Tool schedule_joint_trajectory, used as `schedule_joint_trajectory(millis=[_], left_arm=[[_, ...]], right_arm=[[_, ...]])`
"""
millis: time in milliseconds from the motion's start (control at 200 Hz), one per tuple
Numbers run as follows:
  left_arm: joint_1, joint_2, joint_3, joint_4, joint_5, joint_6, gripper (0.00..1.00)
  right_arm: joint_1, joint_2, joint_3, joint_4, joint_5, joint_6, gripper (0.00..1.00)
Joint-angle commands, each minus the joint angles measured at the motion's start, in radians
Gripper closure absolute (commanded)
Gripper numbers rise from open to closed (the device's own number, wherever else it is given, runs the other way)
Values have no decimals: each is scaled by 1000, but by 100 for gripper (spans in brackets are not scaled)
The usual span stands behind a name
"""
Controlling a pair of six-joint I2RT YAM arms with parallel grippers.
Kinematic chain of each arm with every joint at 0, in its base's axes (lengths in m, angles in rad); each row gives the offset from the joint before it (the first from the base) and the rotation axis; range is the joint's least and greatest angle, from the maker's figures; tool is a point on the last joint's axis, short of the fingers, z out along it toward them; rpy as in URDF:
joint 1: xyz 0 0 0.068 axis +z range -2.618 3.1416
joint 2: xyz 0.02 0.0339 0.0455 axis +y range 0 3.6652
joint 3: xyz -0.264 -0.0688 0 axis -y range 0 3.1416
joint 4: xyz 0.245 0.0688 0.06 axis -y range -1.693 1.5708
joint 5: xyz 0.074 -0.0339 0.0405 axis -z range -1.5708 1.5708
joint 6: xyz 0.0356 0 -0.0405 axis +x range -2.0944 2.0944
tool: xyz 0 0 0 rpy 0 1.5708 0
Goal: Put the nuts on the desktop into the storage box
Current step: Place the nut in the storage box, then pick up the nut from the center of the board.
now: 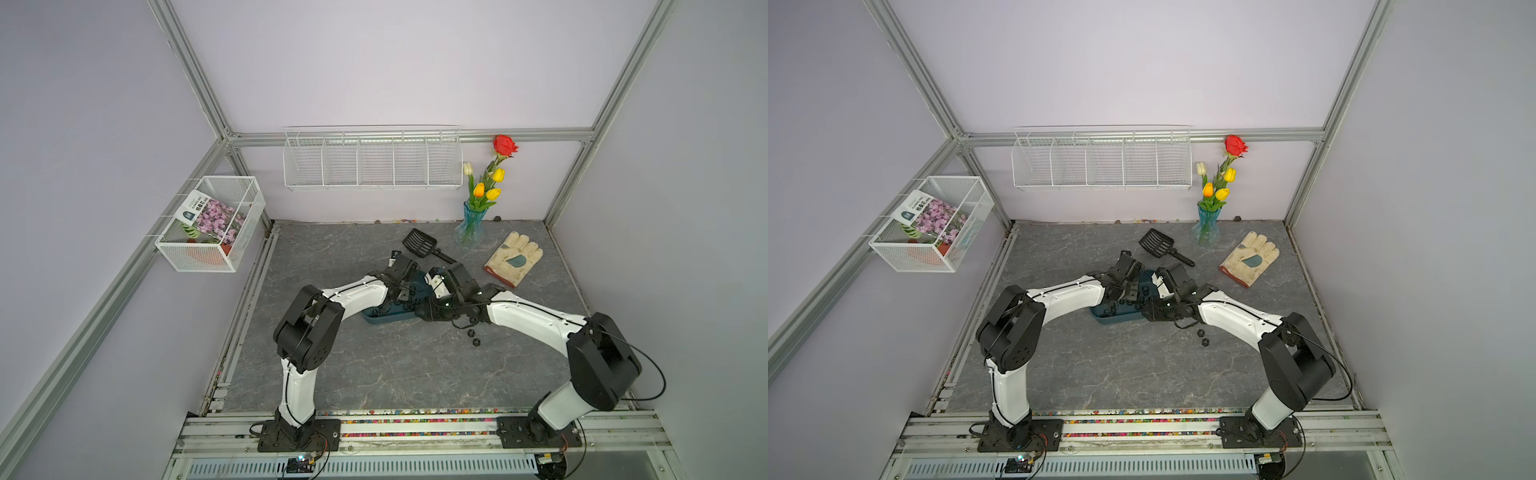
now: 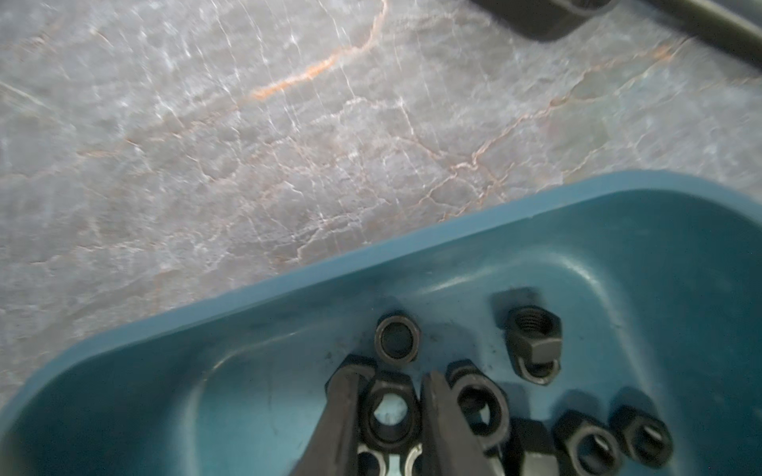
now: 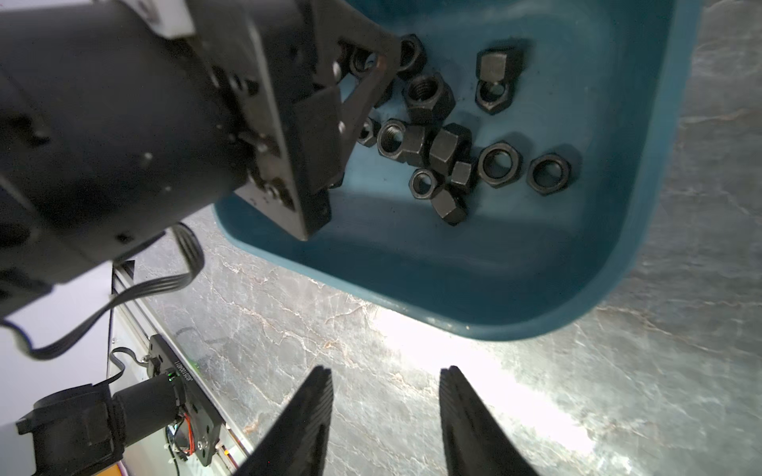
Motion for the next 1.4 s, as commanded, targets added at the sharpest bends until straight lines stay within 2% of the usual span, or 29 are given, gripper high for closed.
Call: schedule_joint_trajectory(millis=[0, 175, 370, 465, 730, 889, 959, 1044, 1199, 1394], left_arm=[[5, 34, -3, 18, 15, -15, 90], [6, 52, -1, 22, 20, -17, 87], [6, 49, 0, 18, 16, -19, 67], [5, 35, 0, 17, 10, -16, 61], [-10, -105, -41, 63, 15, 4, 57], [-59, -206, -56, 79, -30, 31, 56], [-87, -249, -65, 89, -29, 48, 56], [-120, -294, -75, 106, 11, 73, 56], [-168, -354, -123, 174, 177, 115, 55], [-236, -338, -161, 226, 287, 178, 55]], right_arm=[[8, 10, 17, 14, 5, 0, 53], [9, 12, 12, 12, 8, 0, 53], [8, 16, 12, -2, 27, -1, 53], [9, 10, 17, -35, 62, -7, 53], [6, -68, 15, -180, 276, 14, 53], [-14, -122, 2, -283, 400, 75, 53], [-45, -142, -19, -305, 416, 90, 53], [-108, -168, -62, -314, 409, 109, 52], [-218, -204, -130, -314, 402, 99, 52], [-289, -186, -164, -288, 375, 70, 52]])
